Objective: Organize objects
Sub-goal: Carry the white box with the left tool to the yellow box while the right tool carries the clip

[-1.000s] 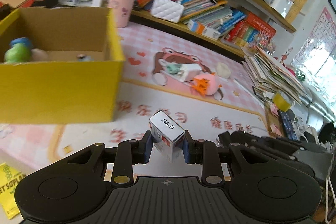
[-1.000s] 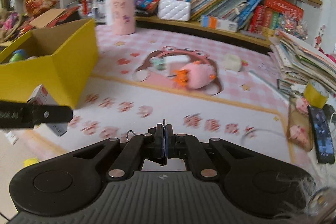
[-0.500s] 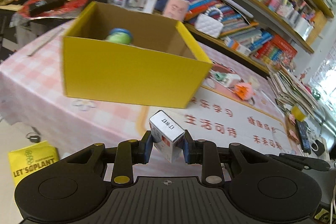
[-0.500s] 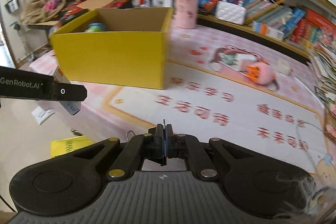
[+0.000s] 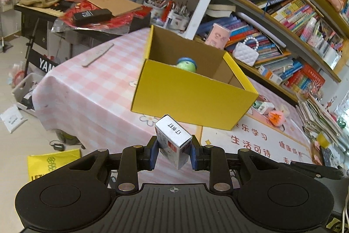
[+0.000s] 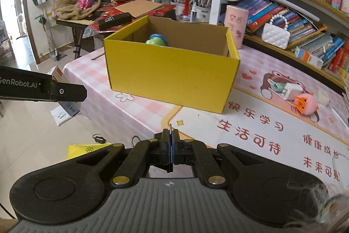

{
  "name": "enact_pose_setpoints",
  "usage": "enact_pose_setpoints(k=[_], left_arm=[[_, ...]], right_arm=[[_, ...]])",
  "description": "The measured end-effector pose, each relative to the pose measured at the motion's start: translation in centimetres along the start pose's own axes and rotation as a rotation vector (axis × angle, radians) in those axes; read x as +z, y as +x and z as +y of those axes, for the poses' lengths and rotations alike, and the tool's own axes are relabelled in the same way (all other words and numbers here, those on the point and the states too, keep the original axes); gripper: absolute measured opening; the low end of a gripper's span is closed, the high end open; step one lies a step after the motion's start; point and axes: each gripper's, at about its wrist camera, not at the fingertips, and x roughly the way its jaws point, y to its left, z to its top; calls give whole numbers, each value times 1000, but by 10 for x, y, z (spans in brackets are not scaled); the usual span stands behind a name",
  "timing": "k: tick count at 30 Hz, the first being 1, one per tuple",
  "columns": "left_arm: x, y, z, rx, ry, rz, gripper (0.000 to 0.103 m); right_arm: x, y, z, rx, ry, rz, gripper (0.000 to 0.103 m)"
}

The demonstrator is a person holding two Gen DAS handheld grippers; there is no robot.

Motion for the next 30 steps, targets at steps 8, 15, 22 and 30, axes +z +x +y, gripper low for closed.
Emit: enact_pose_setpoints(k=[8,15,22,30], left_arm=[[9,0,1,-11,9,-32,27],[27,5,-8,-15,34,-69,27],[60,13,-20,-20,46,-141,27],[88,43,-35,-18,45,-162,27]], right_arm=[[9,1,-2,-14,-6,-13,2],[31,4,-14,-18,17,-70,2],[80,0,-33,-30,34,-223,2],[121,44,-58,-61,24,-253,2]])
